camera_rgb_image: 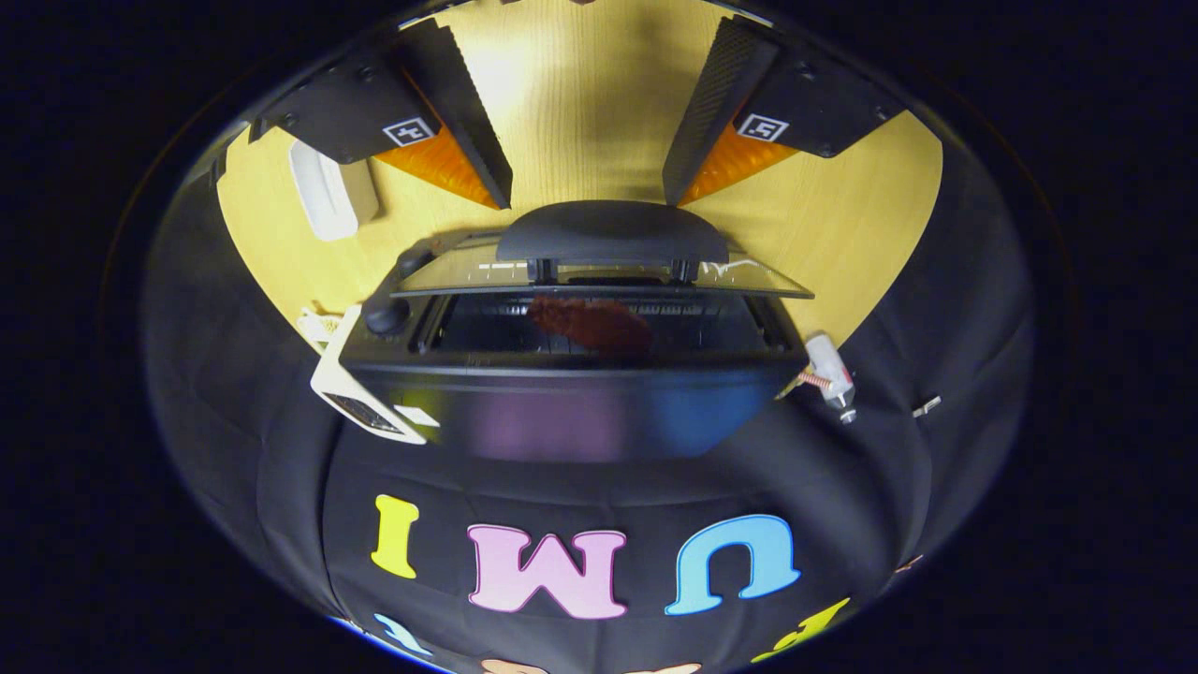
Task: Open the toaster oven, put the food inside, and close the toaster oven door.
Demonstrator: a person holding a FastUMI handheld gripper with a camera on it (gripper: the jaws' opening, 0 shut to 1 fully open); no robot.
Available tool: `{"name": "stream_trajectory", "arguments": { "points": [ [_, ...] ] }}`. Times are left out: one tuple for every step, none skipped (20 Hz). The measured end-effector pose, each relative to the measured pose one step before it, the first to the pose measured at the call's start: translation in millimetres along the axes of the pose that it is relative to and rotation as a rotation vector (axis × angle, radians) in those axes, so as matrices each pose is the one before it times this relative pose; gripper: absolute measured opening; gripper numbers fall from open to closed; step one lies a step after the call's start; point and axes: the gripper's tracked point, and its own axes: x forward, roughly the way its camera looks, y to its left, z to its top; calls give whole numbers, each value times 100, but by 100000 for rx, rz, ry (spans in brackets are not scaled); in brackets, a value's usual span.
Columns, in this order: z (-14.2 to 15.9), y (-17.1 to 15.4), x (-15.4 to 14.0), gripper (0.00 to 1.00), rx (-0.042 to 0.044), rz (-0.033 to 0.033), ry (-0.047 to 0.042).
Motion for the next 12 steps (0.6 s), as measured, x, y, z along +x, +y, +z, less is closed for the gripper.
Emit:
{"name": "stream_trajectory", "arguments": {
  "points": [
    [1342, -239, 139, 100, -491, -408, -2560],
    [1786, 192, 986, 100, -535, 681, -2486],
    [623, 747, -75, 100, -309, 2038, -825],
    [404, -63, 668, 100, -2554, -333, -1722],
    [186, -46, -425, 98, -2970, 266, -713],
    [75, -24, -558, 98, -1123, 579, -423],
    [-27, -52, -481, 98, 797, 622, -465],
    [229, -26, -714, 98, 1537, 186, -938],
    [419, -366, -751, 98, 1255, -189, -1679],
    [656, -456, -715, 98, 1083, -157, -2006],
    [766, -553, -825, 98, 610, -384, -2291],
    [776, -714, -732, 98, 110, -943, -2566]
  ]
}}
